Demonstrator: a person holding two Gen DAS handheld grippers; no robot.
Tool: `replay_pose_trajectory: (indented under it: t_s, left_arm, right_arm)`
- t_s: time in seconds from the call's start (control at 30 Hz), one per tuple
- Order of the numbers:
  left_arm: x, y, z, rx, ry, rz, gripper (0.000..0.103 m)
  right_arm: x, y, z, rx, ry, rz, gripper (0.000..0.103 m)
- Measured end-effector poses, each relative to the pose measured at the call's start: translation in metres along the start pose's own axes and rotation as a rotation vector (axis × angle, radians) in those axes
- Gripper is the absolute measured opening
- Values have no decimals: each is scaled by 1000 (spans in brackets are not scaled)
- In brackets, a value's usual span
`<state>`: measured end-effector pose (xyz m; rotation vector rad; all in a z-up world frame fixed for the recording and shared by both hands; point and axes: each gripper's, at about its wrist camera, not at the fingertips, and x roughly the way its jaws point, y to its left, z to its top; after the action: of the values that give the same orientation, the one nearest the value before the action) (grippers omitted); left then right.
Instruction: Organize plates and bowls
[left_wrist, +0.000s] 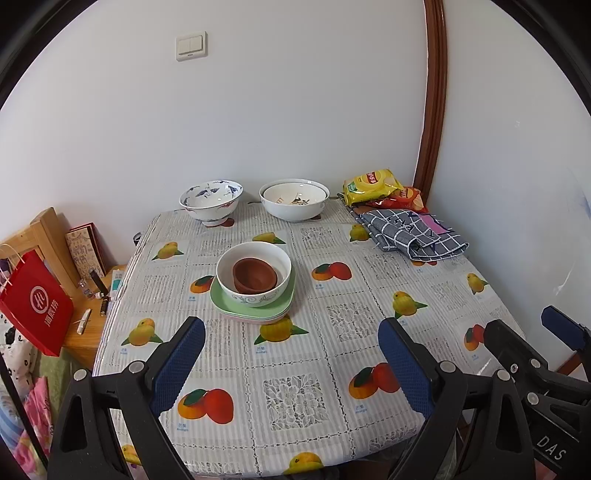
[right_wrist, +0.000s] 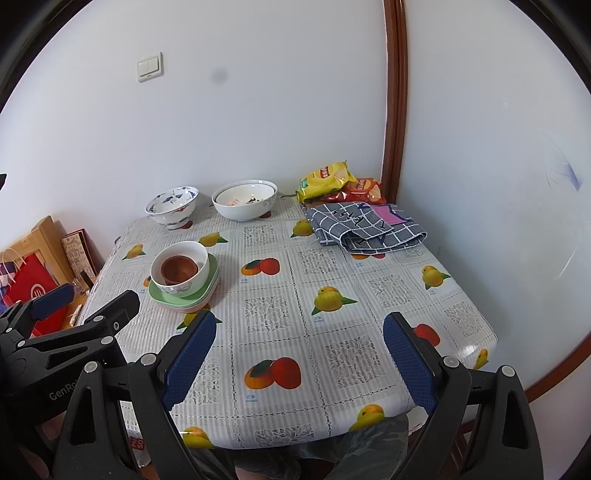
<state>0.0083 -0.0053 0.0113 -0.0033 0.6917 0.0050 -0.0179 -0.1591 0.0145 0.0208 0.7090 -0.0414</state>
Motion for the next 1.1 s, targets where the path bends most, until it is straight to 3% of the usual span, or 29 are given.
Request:
replay_pose_trajectory:
  t_s: [1.1]
  left_arm:
    - [-3, -1, 0, -7, -14, 4, 95]
  right_arm:
    - [-4, 0, 0, 8, -14, 0, 91]
